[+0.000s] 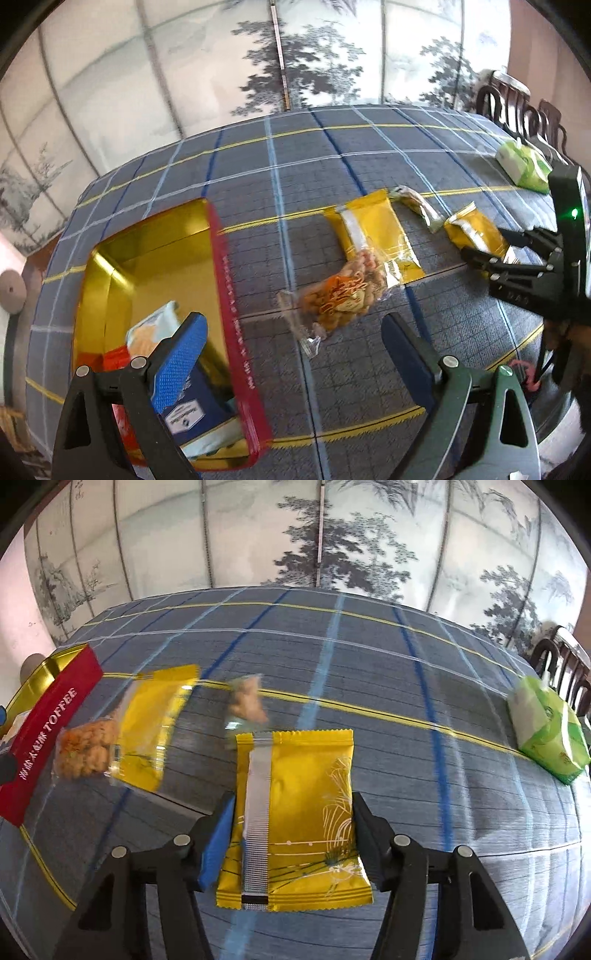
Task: Organize snacks
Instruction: 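Move the right tool to the yellow cake packet and grasp it, then grasp the clear peanut bag with the left tool while the right tool holds the yellow packet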
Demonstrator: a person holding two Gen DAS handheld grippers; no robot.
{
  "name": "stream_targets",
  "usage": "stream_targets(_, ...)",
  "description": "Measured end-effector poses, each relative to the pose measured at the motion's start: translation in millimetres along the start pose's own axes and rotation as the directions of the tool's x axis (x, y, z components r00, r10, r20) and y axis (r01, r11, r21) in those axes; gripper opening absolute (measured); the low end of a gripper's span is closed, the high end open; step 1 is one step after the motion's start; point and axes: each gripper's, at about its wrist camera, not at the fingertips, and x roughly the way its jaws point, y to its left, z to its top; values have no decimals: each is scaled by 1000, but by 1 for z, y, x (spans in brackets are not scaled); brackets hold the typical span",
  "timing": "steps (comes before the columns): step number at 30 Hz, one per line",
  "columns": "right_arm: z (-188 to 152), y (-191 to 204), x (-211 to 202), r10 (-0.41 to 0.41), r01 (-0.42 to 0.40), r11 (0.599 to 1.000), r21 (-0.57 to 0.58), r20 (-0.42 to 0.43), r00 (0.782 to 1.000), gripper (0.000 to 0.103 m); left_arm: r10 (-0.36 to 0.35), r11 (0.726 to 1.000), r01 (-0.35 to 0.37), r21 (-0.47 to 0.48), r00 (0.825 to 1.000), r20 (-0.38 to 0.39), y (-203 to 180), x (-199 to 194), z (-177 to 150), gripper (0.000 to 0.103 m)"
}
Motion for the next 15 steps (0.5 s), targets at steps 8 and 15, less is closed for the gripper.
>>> stream_targets(8, -7, -44, -3, -49, 49, 996, 68, 2, 999, 61, -38, 995, 38, 95, 999, -5, -13, 11, 7, 94)
stream_targets(15, -8, -53, -3, -45, 45, 996, 75, 3, 999, 61, -65, 982, 67, 175, 998, -16, -24, 17, 13, 94)
